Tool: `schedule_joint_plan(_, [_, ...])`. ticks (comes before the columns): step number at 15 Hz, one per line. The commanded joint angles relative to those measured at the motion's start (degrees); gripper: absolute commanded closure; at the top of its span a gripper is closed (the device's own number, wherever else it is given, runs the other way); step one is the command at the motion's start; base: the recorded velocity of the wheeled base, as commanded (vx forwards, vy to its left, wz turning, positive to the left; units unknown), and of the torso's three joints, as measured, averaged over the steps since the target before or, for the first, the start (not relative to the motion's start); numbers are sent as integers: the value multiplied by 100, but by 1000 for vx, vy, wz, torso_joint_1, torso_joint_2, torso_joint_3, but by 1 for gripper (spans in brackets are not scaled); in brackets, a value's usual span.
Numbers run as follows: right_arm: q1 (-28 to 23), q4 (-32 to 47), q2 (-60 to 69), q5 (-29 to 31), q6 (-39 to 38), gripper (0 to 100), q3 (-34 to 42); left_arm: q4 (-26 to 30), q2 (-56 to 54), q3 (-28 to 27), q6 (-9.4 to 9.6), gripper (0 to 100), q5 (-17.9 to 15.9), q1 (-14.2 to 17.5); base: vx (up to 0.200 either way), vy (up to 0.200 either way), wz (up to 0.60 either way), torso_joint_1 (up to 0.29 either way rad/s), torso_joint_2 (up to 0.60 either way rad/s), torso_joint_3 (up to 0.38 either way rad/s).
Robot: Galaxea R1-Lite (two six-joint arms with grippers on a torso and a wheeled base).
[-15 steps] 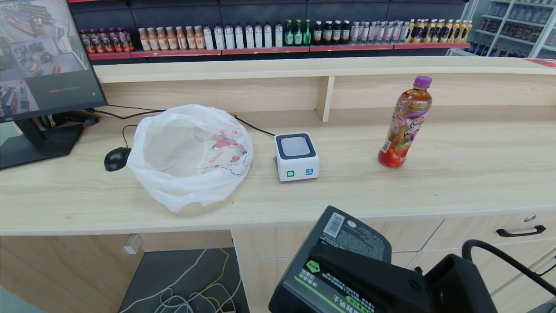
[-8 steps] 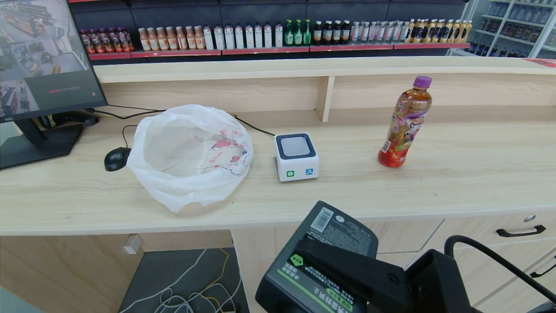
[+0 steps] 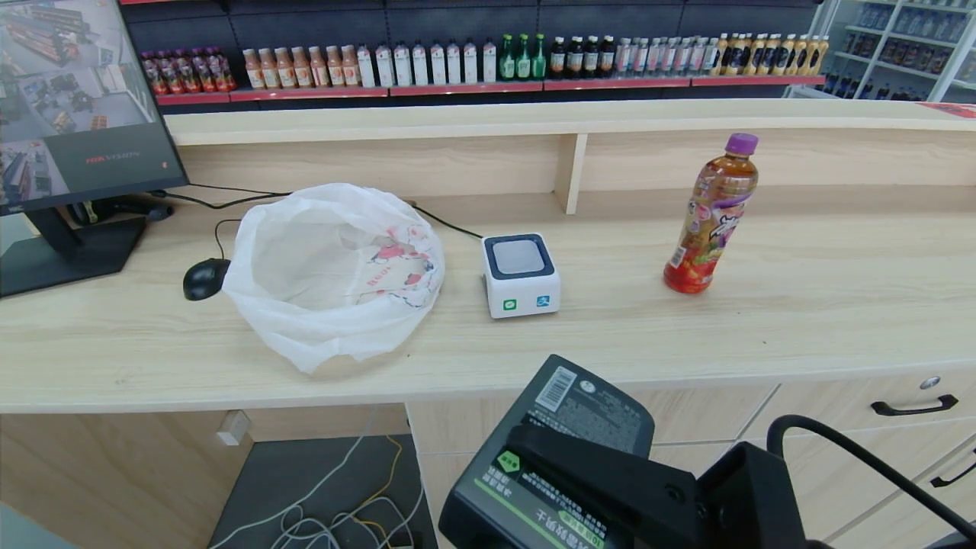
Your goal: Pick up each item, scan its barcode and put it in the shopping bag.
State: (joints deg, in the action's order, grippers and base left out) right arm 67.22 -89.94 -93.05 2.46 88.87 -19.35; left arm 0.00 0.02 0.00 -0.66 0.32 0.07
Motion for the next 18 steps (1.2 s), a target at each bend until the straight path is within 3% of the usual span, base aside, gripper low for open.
schedule_joint_plan(1, [2, -6, -20, 0, 8, 100, -17, 0, -2, 0, -4, 0, 3, 1, 0, 0, 0, 0, 0, 0])
schedule_joint_plan(11, [2, -6, -38, 61, -54, 100, -43, 0, -2, 0, -4, 0, 3, 1, 0, 0, 0, 0, 0, 0])
schedule_joint_plan(14, [37, -6, -117, 264, -537, 100, 1, 0, -2, 0, -4, 0, 3, 1, 0, 0, 0, 0, 0, 0])
schedule_joint_plan(18, [54, -6, -319, 387, -1777, 100, -289, 0, -2, 0, -4, 0, 3, 1, 0, 0, 0, 0, 0, 0])
